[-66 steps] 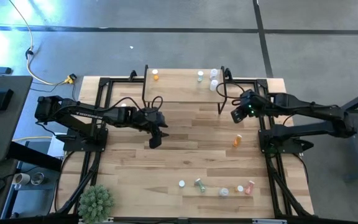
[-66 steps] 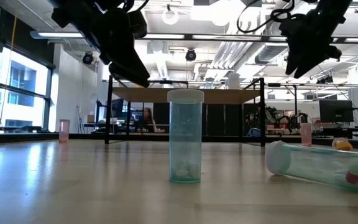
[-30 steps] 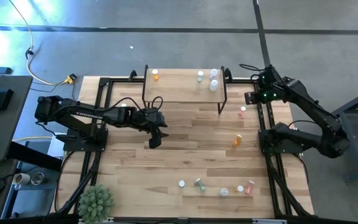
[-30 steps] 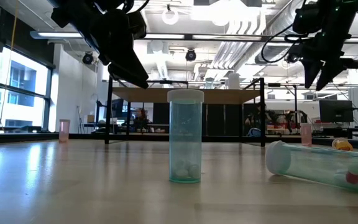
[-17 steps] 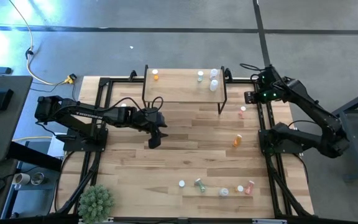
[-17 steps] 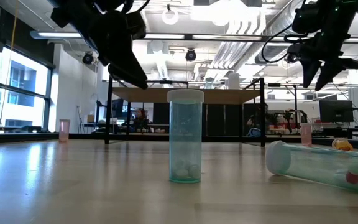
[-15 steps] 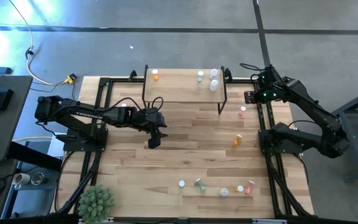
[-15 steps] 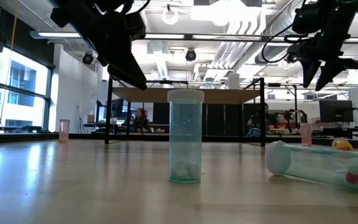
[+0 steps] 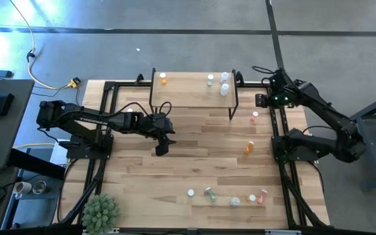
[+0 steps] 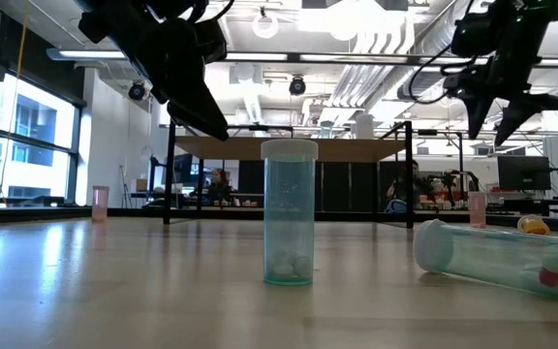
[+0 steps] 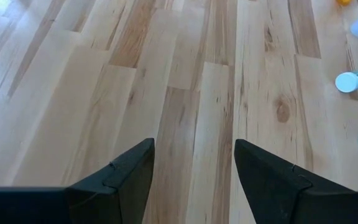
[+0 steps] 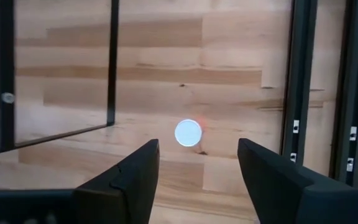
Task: Pick and place medicine bottles onto shelf by color
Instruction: Put the top right pink pill bottle on the shelf
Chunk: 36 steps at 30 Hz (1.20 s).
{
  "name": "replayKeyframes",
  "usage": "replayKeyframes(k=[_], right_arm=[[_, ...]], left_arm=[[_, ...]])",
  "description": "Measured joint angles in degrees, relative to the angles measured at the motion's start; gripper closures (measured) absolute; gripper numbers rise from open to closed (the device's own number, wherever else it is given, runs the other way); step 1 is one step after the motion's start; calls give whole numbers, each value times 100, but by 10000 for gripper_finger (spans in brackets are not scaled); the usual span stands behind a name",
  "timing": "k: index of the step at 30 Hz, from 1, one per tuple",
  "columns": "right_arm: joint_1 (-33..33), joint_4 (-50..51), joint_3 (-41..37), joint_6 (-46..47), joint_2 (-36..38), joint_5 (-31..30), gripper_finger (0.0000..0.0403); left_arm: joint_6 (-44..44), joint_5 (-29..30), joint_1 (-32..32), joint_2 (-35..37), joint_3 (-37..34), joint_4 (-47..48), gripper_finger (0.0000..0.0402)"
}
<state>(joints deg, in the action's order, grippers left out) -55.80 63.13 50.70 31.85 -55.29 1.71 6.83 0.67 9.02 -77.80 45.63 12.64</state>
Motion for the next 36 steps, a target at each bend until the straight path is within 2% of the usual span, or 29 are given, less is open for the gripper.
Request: replayKeyframes(k=[15, 36], right_arm=[[154, -136, 0, -185, -1381, 21, 199], [154, -466, 0, 73, -2477, 265, 199]], left_arm=[[0, 0, 1, 0, 0, 0, 190], [0, 0, 1, 0, 0, 170, 190]])
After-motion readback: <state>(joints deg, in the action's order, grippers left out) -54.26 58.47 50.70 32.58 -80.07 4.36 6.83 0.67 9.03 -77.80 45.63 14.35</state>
